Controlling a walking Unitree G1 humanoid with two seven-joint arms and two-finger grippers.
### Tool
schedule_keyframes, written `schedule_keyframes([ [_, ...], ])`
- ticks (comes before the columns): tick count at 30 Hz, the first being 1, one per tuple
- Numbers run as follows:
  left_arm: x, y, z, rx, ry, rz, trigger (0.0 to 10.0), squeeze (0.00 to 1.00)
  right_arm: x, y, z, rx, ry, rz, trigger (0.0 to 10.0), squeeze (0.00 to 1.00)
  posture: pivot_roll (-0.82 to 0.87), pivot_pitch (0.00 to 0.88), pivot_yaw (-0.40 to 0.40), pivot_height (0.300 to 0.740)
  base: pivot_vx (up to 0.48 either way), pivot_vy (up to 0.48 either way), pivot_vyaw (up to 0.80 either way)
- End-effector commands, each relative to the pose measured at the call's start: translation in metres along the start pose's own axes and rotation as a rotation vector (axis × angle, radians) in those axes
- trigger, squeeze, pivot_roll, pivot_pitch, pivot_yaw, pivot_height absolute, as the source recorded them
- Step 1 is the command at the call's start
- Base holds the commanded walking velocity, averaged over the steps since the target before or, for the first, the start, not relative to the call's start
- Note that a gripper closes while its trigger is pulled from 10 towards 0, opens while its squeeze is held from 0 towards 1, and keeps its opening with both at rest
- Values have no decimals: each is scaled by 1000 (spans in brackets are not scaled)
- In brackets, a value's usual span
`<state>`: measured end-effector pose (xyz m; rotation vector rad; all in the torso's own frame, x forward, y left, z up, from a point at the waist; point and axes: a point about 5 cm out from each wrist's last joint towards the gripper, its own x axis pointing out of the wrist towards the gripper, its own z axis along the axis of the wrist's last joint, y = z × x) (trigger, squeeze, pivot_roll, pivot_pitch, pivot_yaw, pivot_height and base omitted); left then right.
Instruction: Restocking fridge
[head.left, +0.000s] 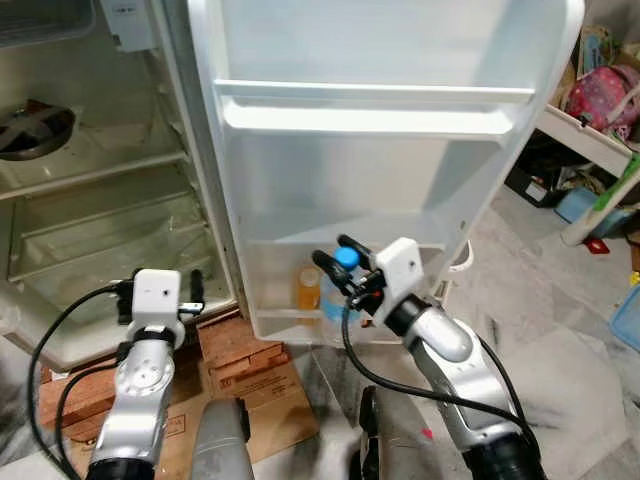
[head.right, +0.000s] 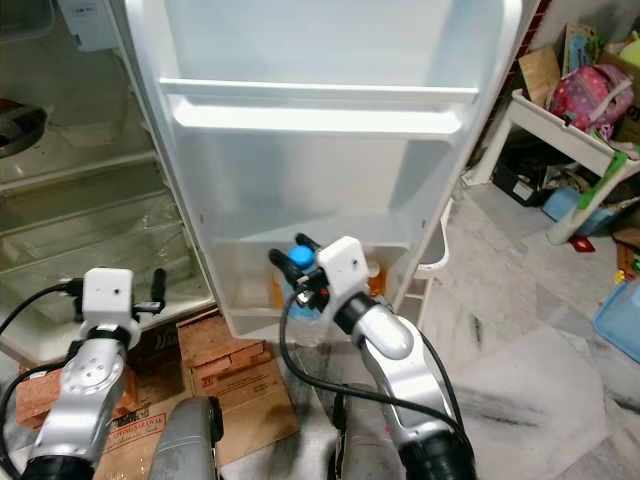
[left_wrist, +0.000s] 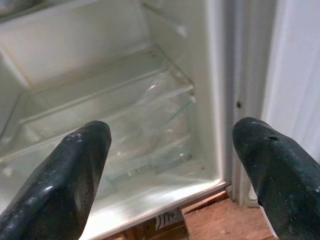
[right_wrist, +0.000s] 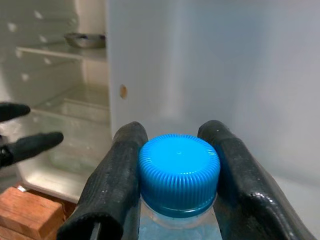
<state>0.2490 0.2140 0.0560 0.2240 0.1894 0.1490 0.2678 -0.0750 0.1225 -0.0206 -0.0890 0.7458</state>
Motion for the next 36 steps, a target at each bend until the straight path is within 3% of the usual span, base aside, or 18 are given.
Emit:
schedule_keyframes([
  [1, -2, 8, 4, 3, -2, 14, 10000, 0, 7, 2, 4, 4, -27, 21, 10000, 0, 137, 0, -31, 601, 0, 0, 0],
  [7, -4, 16, 8, 9, -3, 27, 10000, 0, 14, 7, 5, 19, -46, 43, 10000, 0, 159, 1, -25, 561, 0, 0, 0],
  [14, -7, 14, 13, 10, -4, -1, 10000, 0, 19, 16, 8, 20, -74, 103, 10000, 0, 149, 8, -18, 511, 0, 0, 0],
  [26, -5, 8, 19, 3, -25, 4, 10000, 0, 24, 11, 17, -76, -98, 120, 10000, 0, 139, 8, -36, 511, 0, 0, 0],
  [36, -7, 12, 20, 13, -31, 32, 10000, 0, 31, 17, 22, -147, -131, 155, 10000, 0, 155, 4, -45, 446, 0, 0, 0],
])
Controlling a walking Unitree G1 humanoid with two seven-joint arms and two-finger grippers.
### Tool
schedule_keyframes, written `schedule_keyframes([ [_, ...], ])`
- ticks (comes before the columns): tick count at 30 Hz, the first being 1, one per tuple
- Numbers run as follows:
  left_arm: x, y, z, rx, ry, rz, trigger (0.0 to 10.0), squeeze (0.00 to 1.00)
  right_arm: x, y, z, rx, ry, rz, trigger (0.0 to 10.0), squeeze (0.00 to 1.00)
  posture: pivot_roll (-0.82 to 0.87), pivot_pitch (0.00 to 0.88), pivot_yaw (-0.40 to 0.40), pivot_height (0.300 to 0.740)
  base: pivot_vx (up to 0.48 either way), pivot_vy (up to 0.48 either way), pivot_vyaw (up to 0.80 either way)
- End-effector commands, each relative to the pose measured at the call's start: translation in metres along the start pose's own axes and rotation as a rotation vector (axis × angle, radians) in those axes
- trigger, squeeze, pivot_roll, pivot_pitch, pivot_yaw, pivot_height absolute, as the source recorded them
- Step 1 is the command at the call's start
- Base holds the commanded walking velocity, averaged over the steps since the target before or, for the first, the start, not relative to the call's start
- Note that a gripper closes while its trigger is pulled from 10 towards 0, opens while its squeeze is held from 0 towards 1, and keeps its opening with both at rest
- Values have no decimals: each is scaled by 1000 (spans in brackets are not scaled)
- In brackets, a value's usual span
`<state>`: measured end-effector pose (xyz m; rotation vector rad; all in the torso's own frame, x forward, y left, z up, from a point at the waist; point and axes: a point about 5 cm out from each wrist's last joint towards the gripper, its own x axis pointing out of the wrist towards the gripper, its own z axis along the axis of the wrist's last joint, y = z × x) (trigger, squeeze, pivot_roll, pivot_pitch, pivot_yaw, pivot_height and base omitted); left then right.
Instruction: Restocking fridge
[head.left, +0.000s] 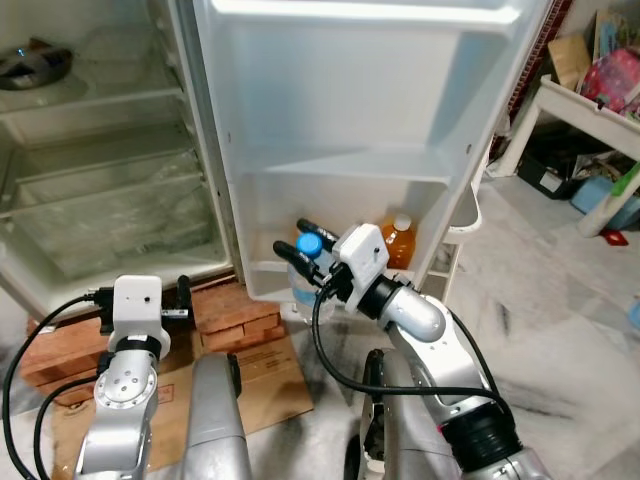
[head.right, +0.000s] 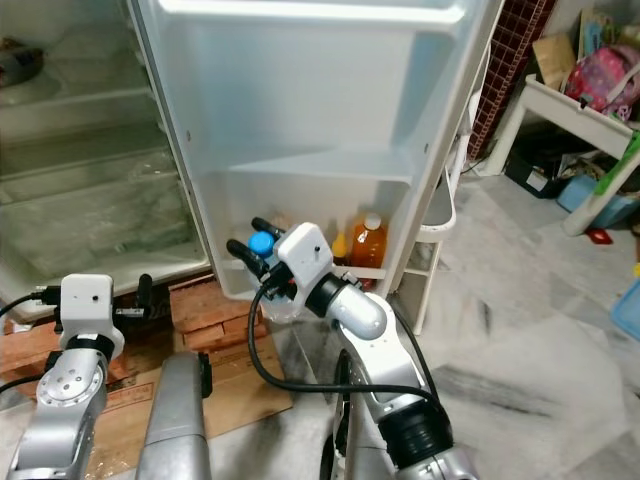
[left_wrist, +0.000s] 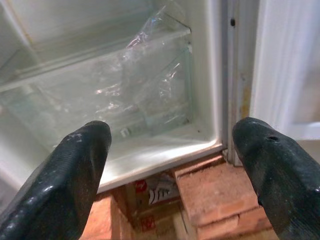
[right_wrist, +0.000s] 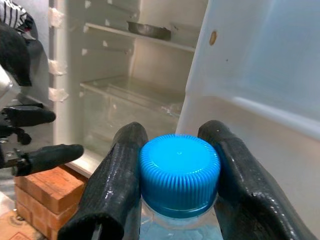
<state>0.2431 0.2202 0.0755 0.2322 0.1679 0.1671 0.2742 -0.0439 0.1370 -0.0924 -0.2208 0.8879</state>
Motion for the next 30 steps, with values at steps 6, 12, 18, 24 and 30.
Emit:
schedule_keyframes([
  [6, -2, 4, 1, 29, -15, 33, 10000, 0, 7, -2, 9, -175, -7, 19, 10000, 0, 151, 9, -46, 441, 0, 0, 0],
  [12, -7, 3, 2, 30, -23, 30, 10000, 0, 8, -1, 14, -322, -76, -34, 10000, 0, 156, 27, -54, 441, 0, 0, 0],
  [18, -14, 6, 1, 37, -27, 33, 10000, 0, 7, -13, 24, -350, -172, -148, 10000, 0, 172, 55, -63, 441, 0, 0, 0],
  [24, -22, 10, 1, 50, -28, 33, 10000, 0, 11, -21, 26, -364, -253, -224, 10000, 0, 190, 89, -68, 441, 0, 0, 0],
  [30, -35, 13, 3, 67, -30, 19, 10000, 0, 26, -33, 22, -363, -270, -297, 10000, 0, 230, 131, -72, 441, 0, 0, 0],
])
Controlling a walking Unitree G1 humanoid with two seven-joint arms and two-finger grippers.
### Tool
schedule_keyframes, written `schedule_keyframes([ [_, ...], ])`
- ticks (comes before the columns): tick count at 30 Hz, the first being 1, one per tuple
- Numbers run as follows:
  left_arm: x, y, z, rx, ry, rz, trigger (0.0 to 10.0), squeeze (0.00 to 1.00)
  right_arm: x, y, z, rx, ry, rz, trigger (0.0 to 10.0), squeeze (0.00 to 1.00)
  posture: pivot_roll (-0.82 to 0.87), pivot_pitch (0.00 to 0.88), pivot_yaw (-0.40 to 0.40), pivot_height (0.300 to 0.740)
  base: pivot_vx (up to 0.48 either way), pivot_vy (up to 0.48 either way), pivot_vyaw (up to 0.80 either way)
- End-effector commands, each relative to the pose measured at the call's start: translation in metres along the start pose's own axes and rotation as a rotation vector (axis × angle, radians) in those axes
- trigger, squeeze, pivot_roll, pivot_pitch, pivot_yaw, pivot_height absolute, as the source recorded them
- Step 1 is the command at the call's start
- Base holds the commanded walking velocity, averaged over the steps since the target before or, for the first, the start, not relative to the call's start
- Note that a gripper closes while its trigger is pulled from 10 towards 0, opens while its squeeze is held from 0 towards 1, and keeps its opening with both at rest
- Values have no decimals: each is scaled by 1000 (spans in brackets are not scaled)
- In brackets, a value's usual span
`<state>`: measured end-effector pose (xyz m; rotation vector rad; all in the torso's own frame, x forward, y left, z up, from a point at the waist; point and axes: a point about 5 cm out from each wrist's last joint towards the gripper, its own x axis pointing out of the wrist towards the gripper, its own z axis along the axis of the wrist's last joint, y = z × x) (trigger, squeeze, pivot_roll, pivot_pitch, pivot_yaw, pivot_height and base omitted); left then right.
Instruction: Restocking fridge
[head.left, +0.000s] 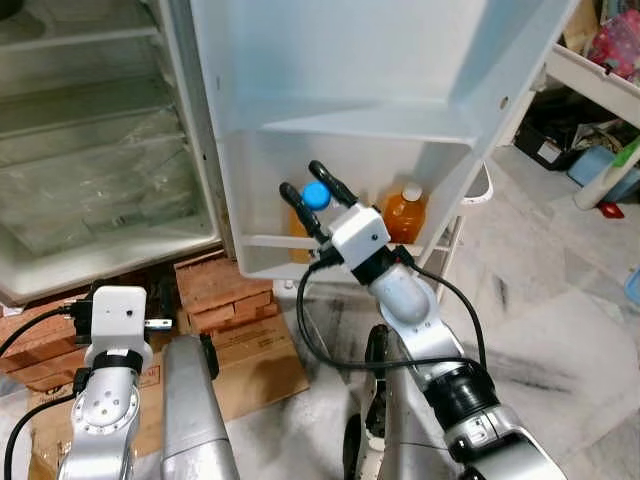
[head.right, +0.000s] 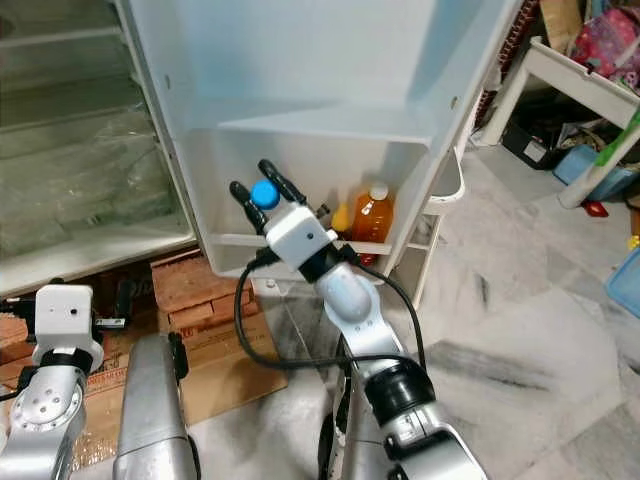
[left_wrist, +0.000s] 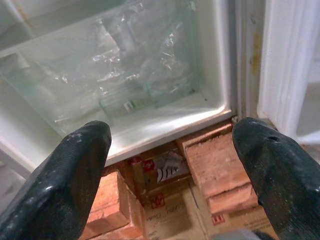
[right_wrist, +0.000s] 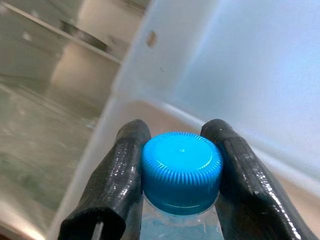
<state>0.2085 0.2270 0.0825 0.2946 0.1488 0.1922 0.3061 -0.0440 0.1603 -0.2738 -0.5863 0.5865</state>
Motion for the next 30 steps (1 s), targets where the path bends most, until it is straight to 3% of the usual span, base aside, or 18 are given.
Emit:
schedule_keyframes([
  [1, -2, 1, 4, 11, -7, -15, 10000, 0, 8, -7, 2, -13, -37, -46, 10000, 0, 235, 135, -72, 441, 0, 0, 0],
  [9, -15, 10, 4, 32, 11, -13, 10000, 0, 25, -13, -2, -92, -52, -96, 10000, 0, 278, 185, -81, 441, 0, 0, 0],
  [12, -19, 12, 4, 36, 18, -13, 10000, 0, 27, -14, -3, -71, -55, -107, 10000, 0, 287, 194, -82, 441, 0, 0, 0],
  [17, -25, 14, 3, 44, 27, -17, 10000, 0, 22, -10, -17, -47, 33, -137, 10000, 0, 298, 204, -81, 441, 0, 0, 0],
  [19, -25, 14, 3, 45, 29, -18, 10000, 0, 19, -10, -23, -24, 77, -156, 10000, 0, 298, 206, -80, 441, 0, 0, 0],
  [21, -25, 14, 3, 50, 37, -27, 10000, 0, 10, -9, -42, 38, 214, -215, 10000, 0, 294, 206, -75, 441, 0, 0, 0],
  [22, -25, 14, 3, 50, 37, -27, 10000, 0, 10, -9, -42, 38, 214, -215, 10000, 0, 294, 206, -75, 441, 0, 0, 0],
  [25, -23, 12, 3, 52, 45, -39, 10000, 0, -5, -10, -66, 130, 407, -310, 10000, 0, 289, 203, -72, 441, 0, 0, 0],
  [30, -20, 11, 3, 51, 54, -43, 10000, 0, -10, -7, -76, 128, 507, -311, 10000, 0, 284, 189, -74, 441, 0, 0, 0],
])
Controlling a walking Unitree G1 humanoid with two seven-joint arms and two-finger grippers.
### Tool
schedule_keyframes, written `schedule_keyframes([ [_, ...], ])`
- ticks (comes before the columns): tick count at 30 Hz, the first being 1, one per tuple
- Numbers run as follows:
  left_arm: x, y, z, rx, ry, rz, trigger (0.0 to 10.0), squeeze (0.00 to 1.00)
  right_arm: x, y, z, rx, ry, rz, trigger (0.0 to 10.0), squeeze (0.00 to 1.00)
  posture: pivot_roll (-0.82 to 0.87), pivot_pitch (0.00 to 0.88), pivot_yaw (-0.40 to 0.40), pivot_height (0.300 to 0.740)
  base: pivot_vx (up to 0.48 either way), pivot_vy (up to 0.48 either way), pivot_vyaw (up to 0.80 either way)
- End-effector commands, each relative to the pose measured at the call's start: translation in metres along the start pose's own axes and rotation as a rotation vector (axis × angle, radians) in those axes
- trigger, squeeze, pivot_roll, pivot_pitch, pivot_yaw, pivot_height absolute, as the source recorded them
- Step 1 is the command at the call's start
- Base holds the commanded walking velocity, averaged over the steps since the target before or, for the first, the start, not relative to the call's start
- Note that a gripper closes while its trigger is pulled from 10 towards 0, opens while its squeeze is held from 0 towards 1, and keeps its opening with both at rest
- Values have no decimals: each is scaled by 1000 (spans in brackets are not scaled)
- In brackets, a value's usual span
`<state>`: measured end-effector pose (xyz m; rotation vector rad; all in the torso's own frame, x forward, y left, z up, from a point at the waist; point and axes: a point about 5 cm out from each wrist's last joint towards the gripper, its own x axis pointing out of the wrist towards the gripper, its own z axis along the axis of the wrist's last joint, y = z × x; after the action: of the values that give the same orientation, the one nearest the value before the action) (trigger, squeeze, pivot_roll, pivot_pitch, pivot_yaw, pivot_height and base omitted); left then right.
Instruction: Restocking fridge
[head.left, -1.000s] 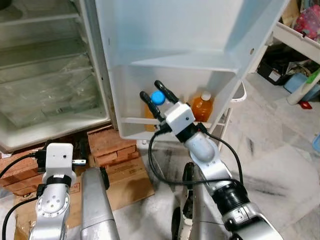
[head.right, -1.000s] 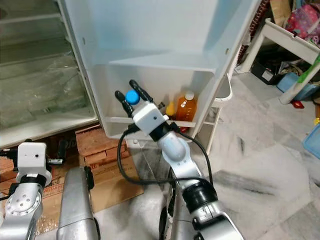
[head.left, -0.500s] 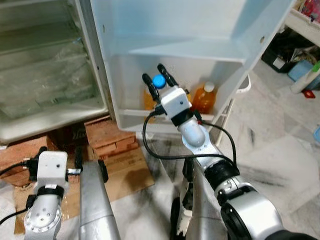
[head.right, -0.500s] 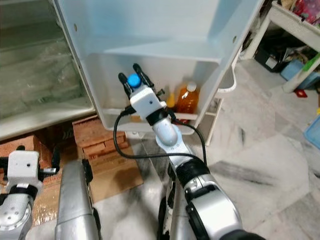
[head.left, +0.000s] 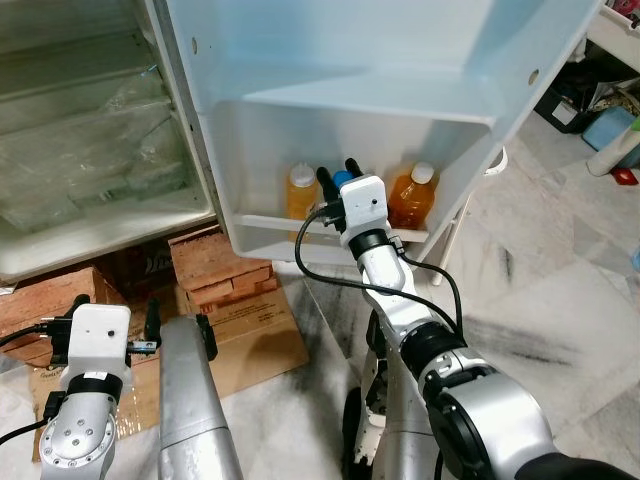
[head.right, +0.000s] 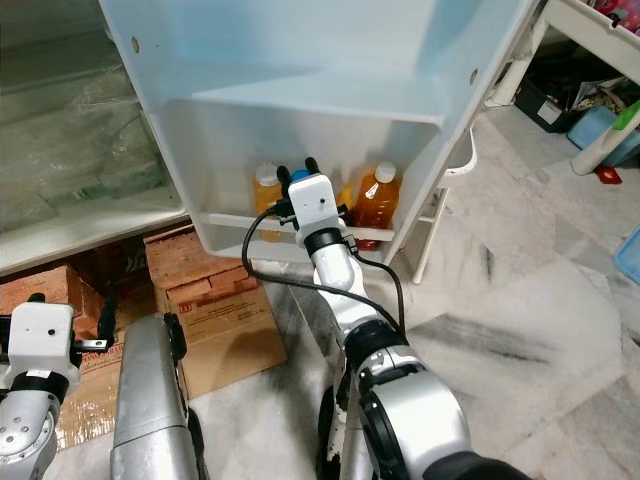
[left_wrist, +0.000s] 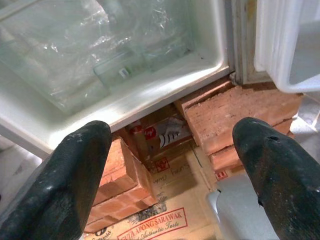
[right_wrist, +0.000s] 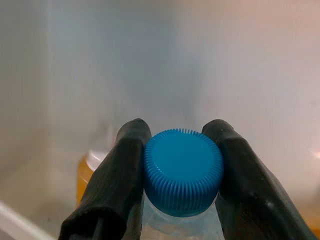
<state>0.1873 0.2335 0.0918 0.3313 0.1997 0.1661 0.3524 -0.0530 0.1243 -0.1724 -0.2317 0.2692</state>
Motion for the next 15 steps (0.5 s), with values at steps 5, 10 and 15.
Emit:
schedule_keyframes([
  [5, 5, -3, -1, 8, 16, -13, 10000, 0, -7, -5, -23, 36, 161, -54, 10000, 1000, 278, 174, -75, 441, 0, 0, 0],
  [10, 14, -6, -2, 8, 21, -9, 10000, 0, 3, -11, -11, 62, 117, -62, 10000, 1000, 258, 139, -75, 441, 0, 0, 0],
  [15, 29, -14, -2, 2, 17, -18, 10000, 0, 11, -21, 11, 110, -28, -8, 10000, 1000, 224, 94, -74, 441, 0, 0, 0],
])
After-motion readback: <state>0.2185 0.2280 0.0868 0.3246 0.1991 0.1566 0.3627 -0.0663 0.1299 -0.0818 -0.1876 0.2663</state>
